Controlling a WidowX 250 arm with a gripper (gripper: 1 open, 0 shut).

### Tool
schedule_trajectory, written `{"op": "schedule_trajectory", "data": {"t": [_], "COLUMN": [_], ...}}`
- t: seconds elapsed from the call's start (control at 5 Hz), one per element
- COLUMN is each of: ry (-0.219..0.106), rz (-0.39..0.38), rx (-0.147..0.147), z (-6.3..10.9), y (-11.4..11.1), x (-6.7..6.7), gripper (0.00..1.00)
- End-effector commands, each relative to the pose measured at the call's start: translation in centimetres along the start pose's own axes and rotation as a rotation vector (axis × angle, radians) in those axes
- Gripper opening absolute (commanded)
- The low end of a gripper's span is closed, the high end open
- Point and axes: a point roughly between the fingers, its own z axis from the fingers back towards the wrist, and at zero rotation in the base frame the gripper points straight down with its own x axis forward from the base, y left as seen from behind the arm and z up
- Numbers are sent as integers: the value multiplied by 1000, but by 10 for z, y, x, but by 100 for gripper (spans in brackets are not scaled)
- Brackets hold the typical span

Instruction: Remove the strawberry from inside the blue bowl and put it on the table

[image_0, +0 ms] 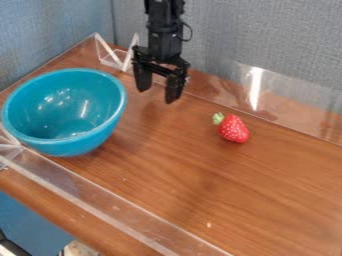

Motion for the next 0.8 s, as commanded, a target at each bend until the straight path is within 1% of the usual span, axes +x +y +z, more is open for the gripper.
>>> {"op": "schedule_trajectory", "data": {"t": [0.0,0.4,0.6], "ry": [-92,-147,-172], "rz": [-49,-178,-197], "rx": [42,49,54], "z": [37,39,43], "y": [-2,26,35], "x": [6,4,7], "gripper": [100,100,100]}}
